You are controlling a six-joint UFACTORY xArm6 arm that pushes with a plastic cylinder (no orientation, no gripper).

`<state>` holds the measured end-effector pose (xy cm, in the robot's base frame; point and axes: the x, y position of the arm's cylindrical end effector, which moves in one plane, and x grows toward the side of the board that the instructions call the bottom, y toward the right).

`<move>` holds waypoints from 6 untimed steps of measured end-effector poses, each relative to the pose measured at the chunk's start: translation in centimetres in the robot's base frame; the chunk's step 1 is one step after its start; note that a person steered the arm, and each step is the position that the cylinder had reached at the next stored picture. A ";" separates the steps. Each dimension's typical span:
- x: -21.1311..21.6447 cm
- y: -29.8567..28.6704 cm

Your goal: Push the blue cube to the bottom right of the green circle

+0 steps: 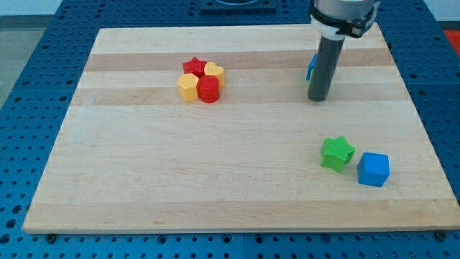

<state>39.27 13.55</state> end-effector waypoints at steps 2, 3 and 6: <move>0.0 0.5; 0.0 3.9; 11.8 10.6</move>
<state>51.05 24.20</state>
